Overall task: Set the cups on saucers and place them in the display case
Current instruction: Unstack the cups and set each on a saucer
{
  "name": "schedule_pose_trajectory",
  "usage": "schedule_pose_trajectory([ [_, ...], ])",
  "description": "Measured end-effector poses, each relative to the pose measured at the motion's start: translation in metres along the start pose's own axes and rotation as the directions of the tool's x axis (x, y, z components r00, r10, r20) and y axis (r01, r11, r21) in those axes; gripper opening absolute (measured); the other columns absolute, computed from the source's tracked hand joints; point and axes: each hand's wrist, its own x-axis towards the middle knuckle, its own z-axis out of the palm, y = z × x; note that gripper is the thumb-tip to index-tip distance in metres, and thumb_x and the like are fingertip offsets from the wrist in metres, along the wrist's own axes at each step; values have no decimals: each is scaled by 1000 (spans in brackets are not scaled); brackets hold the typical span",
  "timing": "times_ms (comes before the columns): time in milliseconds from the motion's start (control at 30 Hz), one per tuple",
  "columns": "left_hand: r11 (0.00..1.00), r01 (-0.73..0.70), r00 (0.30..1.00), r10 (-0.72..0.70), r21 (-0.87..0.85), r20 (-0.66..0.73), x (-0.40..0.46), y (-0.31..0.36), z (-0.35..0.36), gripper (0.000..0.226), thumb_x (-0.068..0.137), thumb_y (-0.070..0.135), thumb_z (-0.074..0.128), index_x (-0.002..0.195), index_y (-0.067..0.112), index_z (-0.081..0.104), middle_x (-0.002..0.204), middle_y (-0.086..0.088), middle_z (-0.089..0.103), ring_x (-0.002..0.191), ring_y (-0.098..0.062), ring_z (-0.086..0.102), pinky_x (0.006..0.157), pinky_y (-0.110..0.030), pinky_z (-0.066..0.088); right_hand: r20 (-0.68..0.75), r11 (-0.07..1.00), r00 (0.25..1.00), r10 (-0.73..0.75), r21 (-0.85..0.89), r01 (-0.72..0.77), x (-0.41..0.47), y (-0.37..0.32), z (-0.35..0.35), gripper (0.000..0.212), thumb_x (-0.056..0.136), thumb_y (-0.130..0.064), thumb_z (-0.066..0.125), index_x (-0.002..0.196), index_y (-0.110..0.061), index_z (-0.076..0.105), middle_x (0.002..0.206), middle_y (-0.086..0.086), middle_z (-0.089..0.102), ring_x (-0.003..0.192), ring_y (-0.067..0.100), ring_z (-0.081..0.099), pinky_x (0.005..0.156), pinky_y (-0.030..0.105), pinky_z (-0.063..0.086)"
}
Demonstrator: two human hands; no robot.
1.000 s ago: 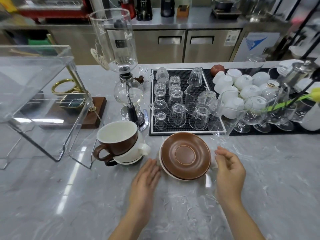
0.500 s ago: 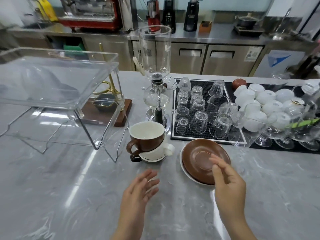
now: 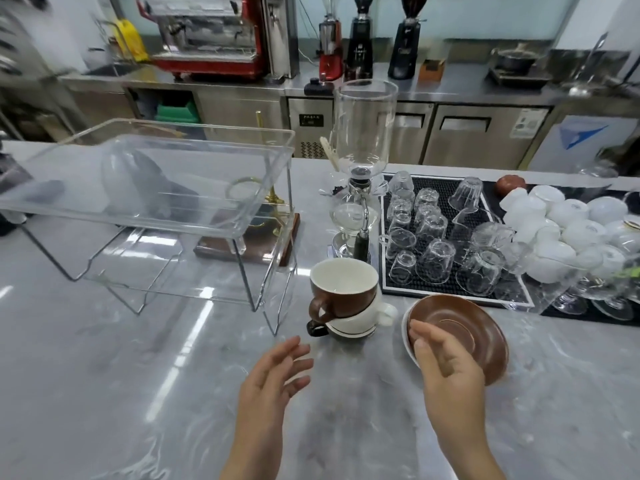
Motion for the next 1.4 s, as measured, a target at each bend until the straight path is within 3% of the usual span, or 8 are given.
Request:
schedule_pose_trajectory([
  [333,996,-64,992,58,55,110,18,22,-5,29,98,-5,50,106,9,75,98,-13,79,89,-24,72,78,-35,53,-36,999,999,-41,-35,40,3,-13,20,20,91,8,59,102,-5,70,96,-6,75,87,-4,67,77,5,48],
  [567,985,-121,982,101,123,158,24,25,1,21,95,-5,57,97,6,75,71,-2,73,68,-12,68,75,-33,55,-69,998,997,-24,-56,20,7,-13,18,20,92,5,60,101,-9,72,94,-3,76,88,-1,68,77,8,50],
  [667,987,-125,976,103,106,192,23,23,6,12,84,9,69,91,1,72,62,-3,66,62,-14,63,72,-33,54,-90,997,996,-9,-75,2,8,-10,14,22,92,2,61,98,-15,72,97,-8,76,89,7,70,80,17,54],
  [767,987,-101,967,69,123,245,23,15,16,18,79,15,65,82,-2,68,57,-6,59,58,-17,56,65,-30,50,-145,995,989,8,-94,-21,13,-7,3,22,92,0,62,96,-18,73,96,-6,76,88,13,71,81,24,57],
  [900,969,-65,951,-12,238,309,23,-6,36,20,94,-6,59,76,-2,67,53,-7,56,52,-13,52,55,-20,47,-227,988,974,5,-152,-40,16,-6,-19,20,92,-2,63,89,-19,74,87,-2,77,82,14,71,76,20,56],
  [1167,874,-73,909,-140,481,392,17,-52,83,31,97,18,63,66,13,65,48,5,53,48,-9,48,51,-21,40,-303,931,951,59,-326,-162,31,17,-66,28,85,-22,74,61,-13,64,56,-1,61,51,6,51,55,21,42],
  [1300,779,-181,898,-118,601,424,19,-64,106,48,103,37,52,58,21,59,45,7,49,47,-7,45,53,-26,36,-286,876,956,71,-441,-197,40,26,-82,50,99,-30,51,59,-1,50,52,8,51,50,17,44,53,32,38],
  [1400,699,-240,891,-117,673,439,22,-71,120,50,105,28,45,56,19,50,50,6,49,52,-7,44,57,-31,35,-246,835,964,100,-506,-216,48,37,-92,49,103,-23,40,62,4,43,53,11,46,53,23,41,55,40,37],
])
